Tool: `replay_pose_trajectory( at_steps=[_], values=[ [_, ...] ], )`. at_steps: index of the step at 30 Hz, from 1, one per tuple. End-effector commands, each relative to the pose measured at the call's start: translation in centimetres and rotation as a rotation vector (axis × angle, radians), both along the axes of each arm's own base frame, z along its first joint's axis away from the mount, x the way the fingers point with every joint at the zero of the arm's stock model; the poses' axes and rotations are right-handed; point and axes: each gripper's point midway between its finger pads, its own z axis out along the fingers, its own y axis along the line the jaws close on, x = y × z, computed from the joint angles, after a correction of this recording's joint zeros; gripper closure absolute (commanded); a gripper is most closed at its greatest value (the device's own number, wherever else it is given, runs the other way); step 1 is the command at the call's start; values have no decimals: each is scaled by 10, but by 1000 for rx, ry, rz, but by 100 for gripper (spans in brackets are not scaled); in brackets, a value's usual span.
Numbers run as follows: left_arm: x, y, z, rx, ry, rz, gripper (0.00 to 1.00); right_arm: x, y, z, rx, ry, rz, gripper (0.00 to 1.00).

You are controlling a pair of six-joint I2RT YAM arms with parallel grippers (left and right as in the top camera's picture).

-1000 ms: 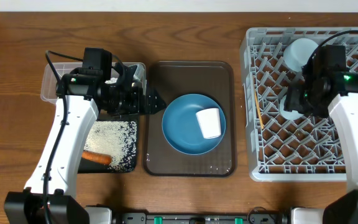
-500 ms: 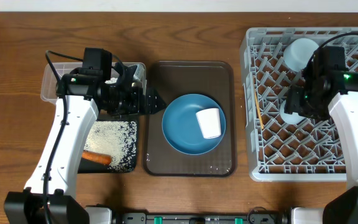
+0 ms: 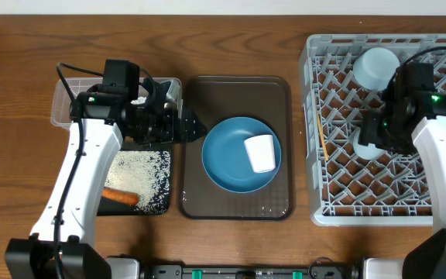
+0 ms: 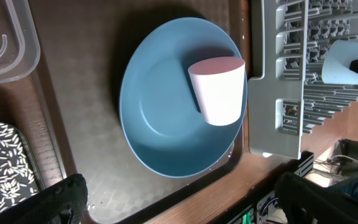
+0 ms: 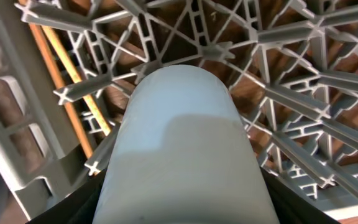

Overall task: Sort waste into correct bins and load items into the dishwasher rack
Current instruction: 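Lower the light-blue cup into the rack and open the right gripper, then move the left gripper over the pink cup on the blue plate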

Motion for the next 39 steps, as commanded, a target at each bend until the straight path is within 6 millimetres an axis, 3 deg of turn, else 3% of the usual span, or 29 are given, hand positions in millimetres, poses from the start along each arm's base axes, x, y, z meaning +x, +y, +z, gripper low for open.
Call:
replay_pose_trajectory(
  at_steps=[1, 4, 14, 17, 25, 31, 34, 37, 39],
  values=[
    [-1, 2, -4, 12, 9, 0, 1, -4, -6, -7, -11, 16, -1, 49],
    [-1, 2, -5, 12, 9, 0, 1, -5, -6, -7, -10, 18, -1, 36],
    [-1, 2, -5, 12, 9, 0, 1, -7, -5, -8, -9, 29, 6, 9],
    [-1, 2, -5, 12, 9, 0, 1, -7, -5, -8, -9, 30, 6, 8],
    [-1, 2, -4, 12, 9, 0, 1, -11, 0, -2, 19, 46, 11, 17],
    [-1, 2, -4, 12, 9, 0, 1, -5, 24, 17, 154, 10, 70, 19],
    [-1, 2, -4, 12, 9, 0, 1, 0, 35, 28, 219, -19, 83, 14],
    [-1, 2, -4, 12, 9, 0, 1, 3, 36, 31, 224, -31, 86, 1],
    [-1, 2, -4, 12, 9, 0, 1, 3, 36, 31, 224, -30, 86, 1]
  ],
)
